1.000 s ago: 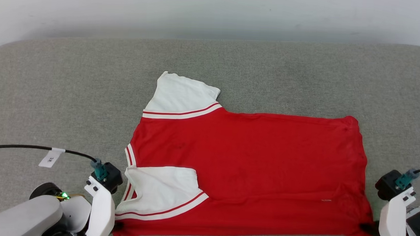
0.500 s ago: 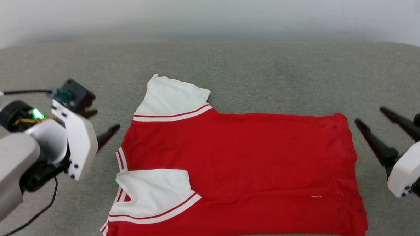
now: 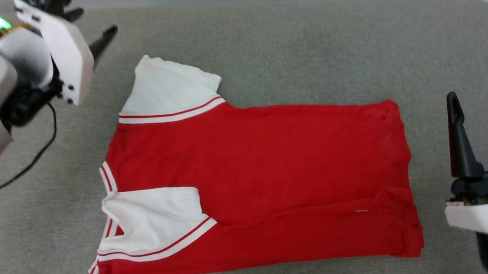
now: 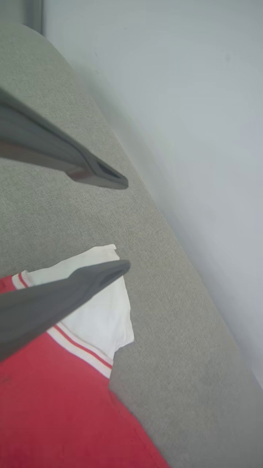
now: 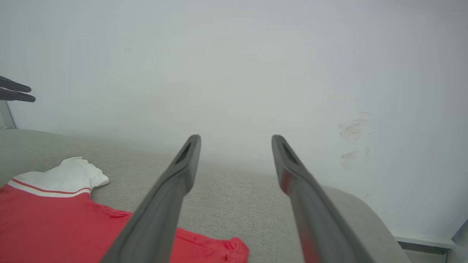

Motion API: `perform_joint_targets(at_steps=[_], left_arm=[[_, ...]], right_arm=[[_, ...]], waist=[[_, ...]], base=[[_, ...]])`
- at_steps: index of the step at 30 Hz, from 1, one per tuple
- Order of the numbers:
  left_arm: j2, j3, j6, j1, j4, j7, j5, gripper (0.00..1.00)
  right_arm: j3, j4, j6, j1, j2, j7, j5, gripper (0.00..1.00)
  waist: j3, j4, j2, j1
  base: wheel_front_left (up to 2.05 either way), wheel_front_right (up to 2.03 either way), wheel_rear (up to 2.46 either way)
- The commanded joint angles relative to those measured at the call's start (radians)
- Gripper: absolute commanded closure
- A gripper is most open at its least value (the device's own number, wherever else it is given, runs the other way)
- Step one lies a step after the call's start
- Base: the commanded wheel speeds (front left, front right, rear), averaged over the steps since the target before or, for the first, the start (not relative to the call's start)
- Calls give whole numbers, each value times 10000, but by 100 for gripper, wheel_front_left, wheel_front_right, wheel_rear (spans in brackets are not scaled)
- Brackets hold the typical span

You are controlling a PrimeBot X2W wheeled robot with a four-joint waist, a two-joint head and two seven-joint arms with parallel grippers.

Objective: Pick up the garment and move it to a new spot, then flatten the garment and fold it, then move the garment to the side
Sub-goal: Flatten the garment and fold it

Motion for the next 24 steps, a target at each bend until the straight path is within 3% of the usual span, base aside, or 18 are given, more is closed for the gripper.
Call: perform_joint_targets(at_steps=[1, 5, 12, 19, 24], left_arm=[[-81, 38, -58, -509, 334, 346, 58, 0], [-255, -52, -298, -1290, 863, 1308, -26, 0], [-279, -419, -675, -2124, 1364, 3345, -356, 0], [-215, -550, -853, -2451, 1654, 5441, -1331, 0], [-67, -1204, -945, -2196, 1526, 6355, -1223, 0]], right_arm=[[-160, -541, -8, 361, 493, -109, -292, 0], [-235, -1312, -10, 631, 1195, -89, -695, 0], [-204, -1681, -10, 470, 1712, -244, -871, 0], [97, -1265, -10, 157, 1739, -352, -920, 0], [181, -925, -10, -54, 1621, -434, -871, 0]], waist=[[649, -369, 0, 0], [1230, -682, 0, 0], [1998, -1074, 0, 0], [2715, -1435, 0, 0], [2952, -1480, 0, 0]], base=[[0, 0, 0], [0, 0, 0], [0, 0, 0], [0, 0, 0], [0, 0, 0]])
